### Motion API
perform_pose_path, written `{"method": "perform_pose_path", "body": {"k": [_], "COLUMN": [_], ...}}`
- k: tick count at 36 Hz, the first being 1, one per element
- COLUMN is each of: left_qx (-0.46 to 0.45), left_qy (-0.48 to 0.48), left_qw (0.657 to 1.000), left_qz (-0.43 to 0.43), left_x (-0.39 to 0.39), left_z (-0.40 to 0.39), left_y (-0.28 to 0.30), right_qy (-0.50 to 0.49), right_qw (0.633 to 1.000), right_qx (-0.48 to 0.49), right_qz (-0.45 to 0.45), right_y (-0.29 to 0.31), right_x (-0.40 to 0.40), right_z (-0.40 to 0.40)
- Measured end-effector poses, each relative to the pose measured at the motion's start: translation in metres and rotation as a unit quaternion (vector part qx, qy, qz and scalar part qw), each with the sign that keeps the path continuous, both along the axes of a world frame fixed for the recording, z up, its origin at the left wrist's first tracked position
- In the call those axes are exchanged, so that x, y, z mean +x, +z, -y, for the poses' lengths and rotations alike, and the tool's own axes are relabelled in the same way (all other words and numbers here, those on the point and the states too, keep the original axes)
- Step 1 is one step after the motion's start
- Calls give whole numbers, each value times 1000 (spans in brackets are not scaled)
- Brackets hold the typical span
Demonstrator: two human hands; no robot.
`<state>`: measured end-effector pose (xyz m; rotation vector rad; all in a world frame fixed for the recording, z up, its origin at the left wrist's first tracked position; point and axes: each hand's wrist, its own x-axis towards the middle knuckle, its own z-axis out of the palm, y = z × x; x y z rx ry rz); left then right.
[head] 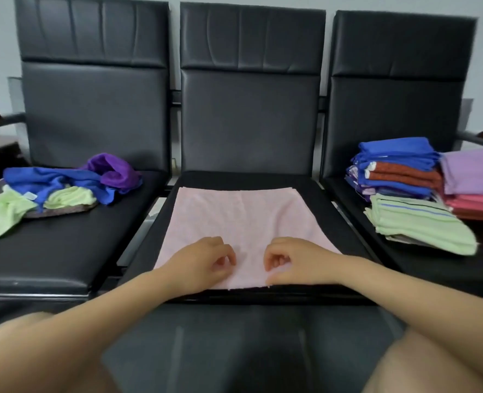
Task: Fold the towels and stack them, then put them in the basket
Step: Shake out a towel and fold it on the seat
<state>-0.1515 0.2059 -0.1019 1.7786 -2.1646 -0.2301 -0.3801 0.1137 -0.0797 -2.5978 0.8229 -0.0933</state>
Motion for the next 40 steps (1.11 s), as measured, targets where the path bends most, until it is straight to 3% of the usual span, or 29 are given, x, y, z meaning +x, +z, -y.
{"method": "perform_pose_path", "body": {"k": [6,12,16,23,32,36,40], "left_qx": [0,-12,-98,-140,-79,-112,-103], "left_qy": [-18,-19,-36,33,60,102,167], "left_qw": [1000,998,986,985,977,979,981], "left_qz": [19,54,129,98,191,137,-1], "left_x": [1,-5,-5,7,35,48,64], "left_z": [-1,0,6,21,13,9,8], "left_y": [1,-1,-8,8,16,19,21], "right_qy": [42,-16,-26,-18,-128,-180,-212], "right_qw": [998,997,997,996,985,978,962], "right_qx": [-56,-53,-47,-86,-116,-61,11], "right_qz": [-3,48,52,-32,-9,85,172], "right_y": [-8,-11,-7,1,18,23,29], "right_x": [-6,-5,4,23,-15,-36,-50], "right_z": [0,3,5,6,45,52,48]}}
